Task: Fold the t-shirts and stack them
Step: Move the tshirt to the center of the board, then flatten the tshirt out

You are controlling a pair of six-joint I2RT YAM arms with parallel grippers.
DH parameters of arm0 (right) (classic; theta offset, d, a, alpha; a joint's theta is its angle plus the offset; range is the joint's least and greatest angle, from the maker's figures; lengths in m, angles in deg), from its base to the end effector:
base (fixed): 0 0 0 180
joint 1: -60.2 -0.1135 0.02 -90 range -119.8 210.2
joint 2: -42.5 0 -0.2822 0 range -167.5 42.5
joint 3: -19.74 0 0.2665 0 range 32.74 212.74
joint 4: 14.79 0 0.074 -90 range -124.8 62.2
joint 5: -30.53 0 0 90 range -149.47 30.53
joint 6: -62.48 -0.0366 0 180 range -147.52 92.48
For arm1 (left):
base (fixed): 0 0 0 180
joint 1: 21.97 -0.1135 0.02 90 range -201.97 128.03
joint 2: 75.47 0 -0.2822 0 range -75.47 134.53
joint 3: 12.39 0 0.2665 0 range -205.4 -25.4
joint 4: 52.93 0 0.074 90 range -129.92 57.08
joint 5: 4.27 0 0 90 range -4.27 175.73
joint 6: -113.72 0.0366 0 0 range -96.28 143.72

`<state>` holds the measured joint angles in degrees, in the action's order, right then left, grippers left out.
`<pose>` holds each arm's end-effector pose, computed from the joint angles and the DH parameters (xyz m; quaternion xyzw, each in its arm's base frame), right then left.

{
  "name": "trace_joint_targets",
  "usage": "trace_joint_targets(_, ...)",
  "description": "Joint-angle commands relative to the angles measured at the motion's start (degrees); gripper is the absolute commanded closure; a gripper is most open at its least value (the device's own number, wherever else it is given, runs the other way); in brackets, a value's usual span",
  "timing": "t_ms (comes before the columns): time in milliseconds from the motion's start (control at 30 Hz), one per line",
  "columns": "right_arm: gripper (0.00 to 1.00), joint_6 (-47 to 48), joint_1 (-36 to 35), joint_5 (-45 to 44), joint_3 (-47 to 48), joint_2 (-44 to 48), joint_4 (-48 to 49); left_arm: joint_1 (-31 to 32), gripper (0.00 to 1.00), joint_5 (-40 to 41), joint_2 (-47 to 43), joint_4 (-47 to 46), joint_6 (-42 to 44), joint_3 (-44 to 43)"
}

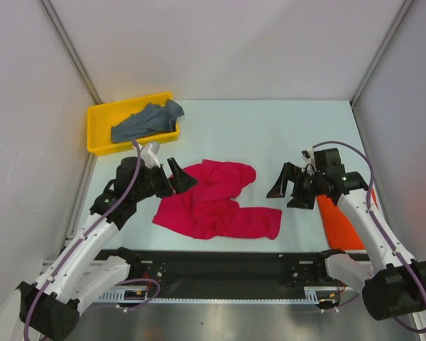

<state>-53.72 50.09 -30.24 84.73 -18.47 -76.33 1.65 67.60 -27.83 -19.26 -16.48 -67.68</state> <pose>0.1995 0.0537 0.2896 0.0601 0.9298 0.3145 0.1817 0.1711 -0.0873 0.3098 -0.0382 0.8408 -0.3900 0.3735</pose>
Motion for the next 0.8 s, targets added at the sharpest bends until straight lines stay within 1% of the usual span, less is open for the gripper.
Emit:
trace_joint_targets(0,0.0,0.45,-3.15,-0.23,-2.76,1.64,0.89,0.2,0.0,1.96,-0.71,5.96,7.06,-1.49)
trace_joint_targets(100,0.0,-1.4,-6.67,-0.58,-5.65,1.56,3.6,0.29,0.0,3.35,-2.37,7.36,7.77,0.62)
trace_joint_targets(200,0.08,-4.21,-12.02,-1.19,-8.55,0.15,6.86,0.29,0.0,5.21,-3.78,8.77,6.9,2.99)
trace_joint_targets(233,0.14,-4.91,-13.43,-3.2,-9.18,-0.55,7.22,0.2,0.0,5.38,-3.61,9.65,6.29,4.13)
trace_joint_targets(267,0.17,-5.35,-14.75,-4.52,-9.71,-1.6,7.14,0.29,0.0,5.47,-2.47,11.74,4.45,4.75)
trace_joint_targets(300,0.17,-6.84,-16.77,-6.36,-10.06,-2.04,5.83,0.29,0.0,5.65,-1.94,12.64,3.48,5.36)
trace_joint_targets(333,0.18,-7.63,-17.13,-10.12,-11.37,-2.13,5.12,0.29,0.0,6.08,-1.15,13.51,2.34,6.76)
trace_joint_targets(367,0.17,-8.6,-17.22,-11.47,-12.16,-1.61,4.59,0.2,0.01,6.7,-0.53,15.61,0.5,7.21)
trace_joint_targets(400,0.16,-10.7,-17.31,-12.87,-13.3,-1.26,4.15,0.03,0.03,9.14,0.95,16.68,-0.39,7.56)
trace_joint_targets(433,0.16,-11.94,-17.23,-14.54,-15.14,-1.0,4.15,-1.02,0.03,9.95,1.49,17.47,-1.1,8.35)
trace_joint_targets(500,0.16,-13.96,-17.23,-14.65,-17.08,-1.25,5.81,-4.0,0.04,9.17,2.72,17.66,-2.24,9.67)
trace_joint_targets(533,0.15,-15.88,-17.23,-14.12,-18.57,-1.6,6.6,-8.54,0.0,6.56,2.81,16.87,-2.07,11.15)
trace_joint_targets(633,0.16,-16.7,-17.23,-14.03,-19.55,-3.8,9.07,-16.03,0.0,1.8,2.11,14.67,-0.93,13.71)
trace_joint_targets(700,0.17,-16.43,-17.23,-14.29,-19.29,-4.94,9.68,-17.46,0.01,2.39,1.85,14.05,-2.68,14.15)
trace_joint_targets(733,0.21,-16.08,-17.23,-14.29,-19.03,-5.47,9.95,-17.64,0.01,3.09,2.63,13.7,-3.73,14.77)
trace_joint_targets(767,0.23,-16.08,-17.23,-14.38,-18.85,-5.65,10.21,-17.73,0.02,3.27,3.51,12.57,-5.65,15.29)
